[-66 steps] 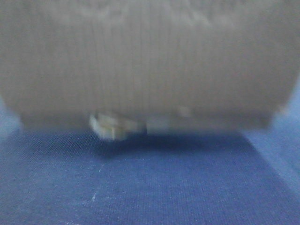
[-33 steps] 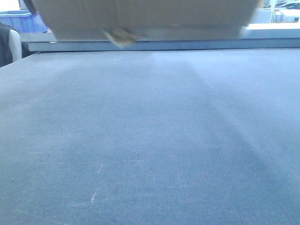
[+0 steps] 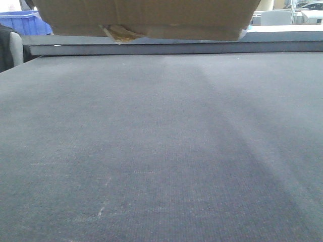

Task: Stack two boxes on right shelf middle
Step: 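Lift the box off the workbench with both grippers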

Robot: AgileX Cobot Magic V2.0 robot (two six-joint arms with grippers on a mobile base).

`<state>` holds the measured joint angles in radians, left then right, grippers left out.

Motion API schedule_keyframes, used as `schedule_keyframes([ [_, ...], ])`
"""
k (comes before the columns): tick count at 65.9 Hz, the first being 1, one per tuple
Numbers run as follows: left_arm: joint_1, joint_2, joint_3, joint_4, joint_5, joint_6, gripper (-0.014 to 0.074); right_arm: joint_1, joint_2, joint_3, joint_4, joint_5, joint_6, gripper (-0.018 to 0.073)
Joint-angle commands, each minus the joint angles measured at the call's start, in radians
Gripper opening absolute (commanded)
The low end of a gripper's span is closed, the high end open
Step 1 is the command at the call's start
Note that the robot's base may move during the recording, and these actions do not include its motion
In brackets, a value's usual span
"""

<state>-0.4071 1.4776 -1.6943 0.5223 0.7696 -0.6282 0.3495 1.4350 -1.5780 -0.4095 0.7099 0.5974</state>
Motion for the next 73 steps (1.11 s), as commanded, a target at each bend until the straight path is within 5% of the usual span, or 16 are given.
schedule_keyframes([
  [1,0.005,-0.013,-0.014,-0.006,-0.049,-0.002,-0.0111,-0.012,-0.009,-0.015,-0.063,-0.030,0.007,-0.0159],
  [45,-0.028,-0.013,-0.014,0.045,-0.041,0.052,-0.0111,-0.029,-0.009,-0.015,-0.102,-0.034,0.007,-0.0159],
  [73,-0.028,-0.013,-0.014,0.041,-0.038,0.052,-0.0111,-0.029,-0.009,-0.015,-0.102,-0.152,0.007,-0.0159],
])
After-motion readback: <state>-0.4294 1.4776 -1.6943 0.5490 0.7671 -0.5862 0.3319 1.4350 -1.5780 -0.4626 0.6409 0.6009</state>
